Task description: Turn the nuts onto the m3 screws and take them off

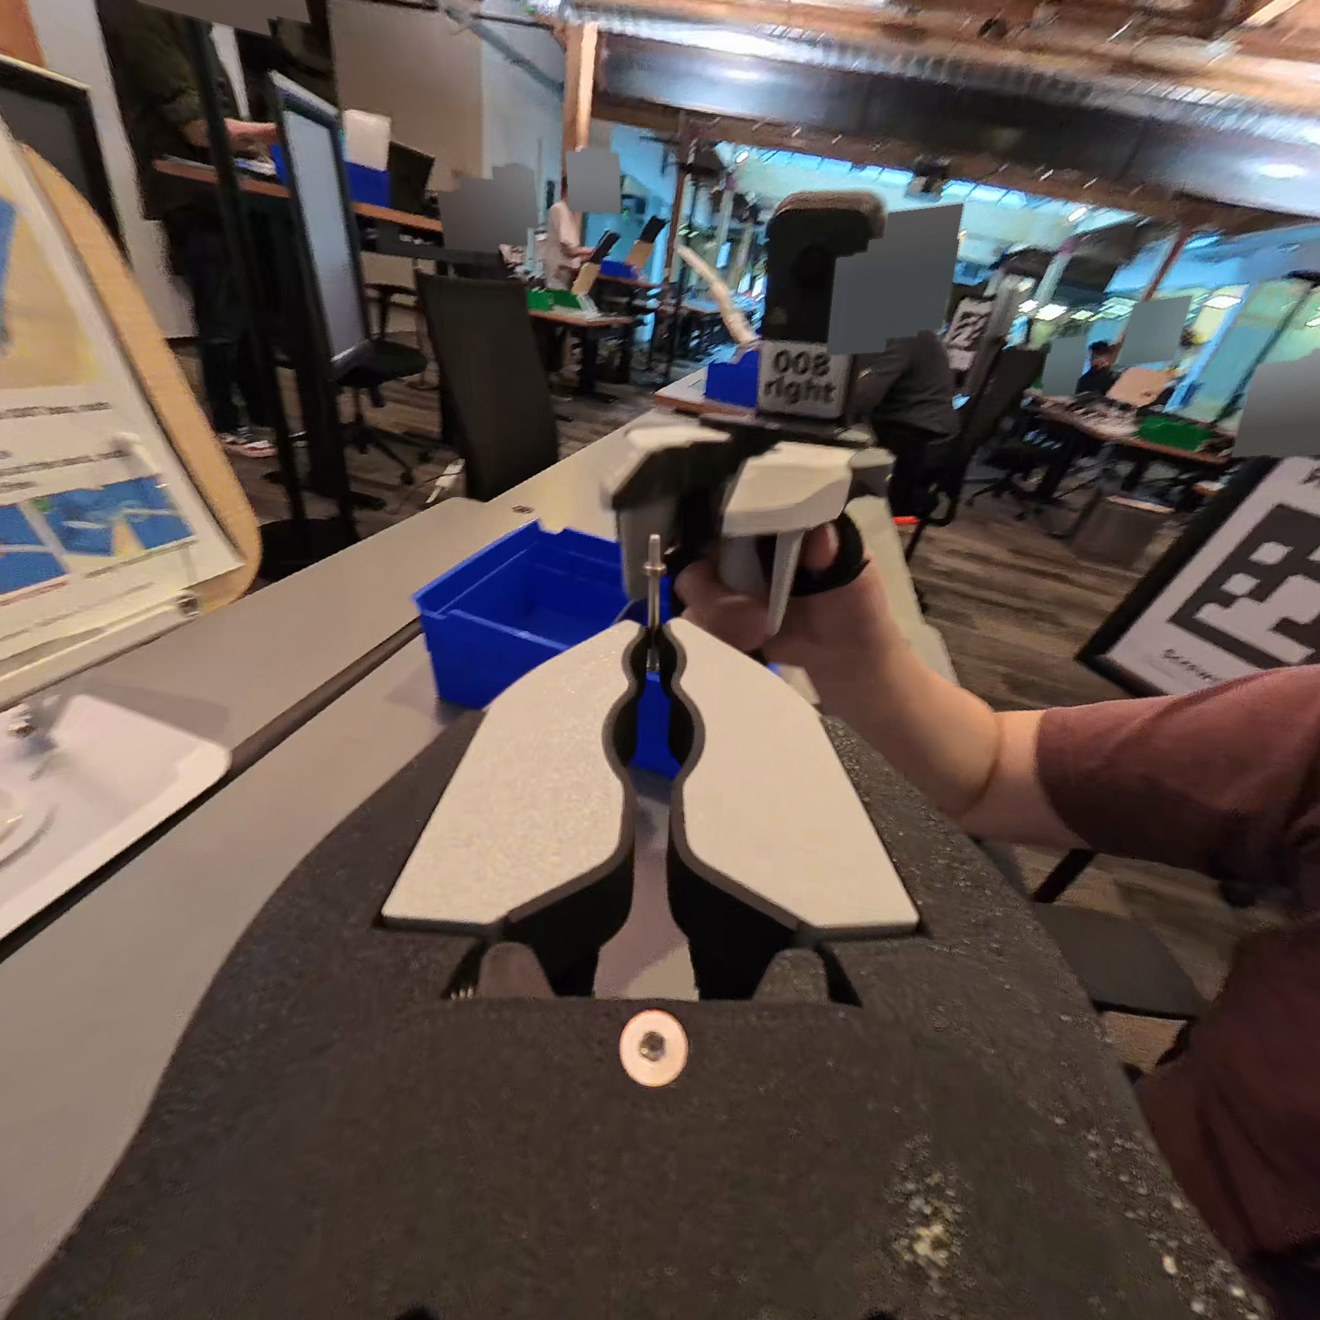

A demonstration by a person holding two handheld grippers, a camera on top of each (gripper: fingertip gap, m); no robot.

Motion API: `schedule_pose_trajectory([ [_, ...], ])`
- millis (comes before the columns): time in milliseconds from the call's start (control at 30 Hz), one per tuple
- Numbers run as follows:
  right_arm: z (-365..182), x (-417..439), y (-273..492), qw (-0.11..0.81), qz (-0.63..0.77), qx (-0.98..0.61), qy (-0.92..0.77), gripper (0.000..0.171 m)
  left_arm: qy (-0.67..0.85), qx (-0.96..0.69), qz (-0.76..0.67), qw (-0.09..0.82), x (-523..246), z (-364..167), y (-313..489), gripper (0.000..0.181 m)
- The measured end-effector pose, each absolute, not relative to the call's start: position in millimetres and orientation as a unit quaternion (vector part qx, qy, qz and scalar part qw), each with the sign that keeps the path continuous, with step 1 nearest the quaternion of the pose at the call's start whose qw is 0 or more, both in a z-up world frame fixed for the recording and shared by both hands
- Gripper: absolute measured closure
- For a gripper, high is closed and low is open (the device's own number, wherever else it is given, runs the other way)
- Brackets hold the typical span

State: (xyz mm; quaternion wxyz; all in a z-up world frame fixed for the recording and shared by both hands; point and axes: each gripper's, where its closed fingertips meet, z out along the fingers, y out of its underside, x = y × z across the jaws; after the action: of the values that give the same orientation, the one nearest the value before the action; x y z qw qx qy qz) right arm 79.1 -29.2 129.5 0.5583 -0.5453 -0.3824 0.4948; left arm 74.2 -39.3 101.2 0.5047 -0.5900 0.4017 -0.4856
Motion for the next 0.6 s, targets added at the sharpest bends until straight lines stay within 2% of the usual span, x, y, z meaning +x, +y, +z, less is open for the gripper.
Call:
schedule_pose_trajectory([
  [133,131,67,-50,0.544,0.5,-0.526,-0.421,0.145,0.419,-0.578,-0.505,0.485,87,101,-55,0.179],
  [433,128,70,-52,0.554,0.458,-0.549,-0.427,0.149,0.424,-0.572,-0.474,0.518,86,106,-60,0.179],
  [533,135,74,-53,0.564,0.477,-0.532,-0.414,0.161,0.426,-0.571,-0.47,0.522,85,107,-61,0.179],
  [600,133,74,-51,0.553,0.487,-0.537,-0.411,0.161,0.426,-0.571,-0.468,0.523,85,108,-62,0.179],
])
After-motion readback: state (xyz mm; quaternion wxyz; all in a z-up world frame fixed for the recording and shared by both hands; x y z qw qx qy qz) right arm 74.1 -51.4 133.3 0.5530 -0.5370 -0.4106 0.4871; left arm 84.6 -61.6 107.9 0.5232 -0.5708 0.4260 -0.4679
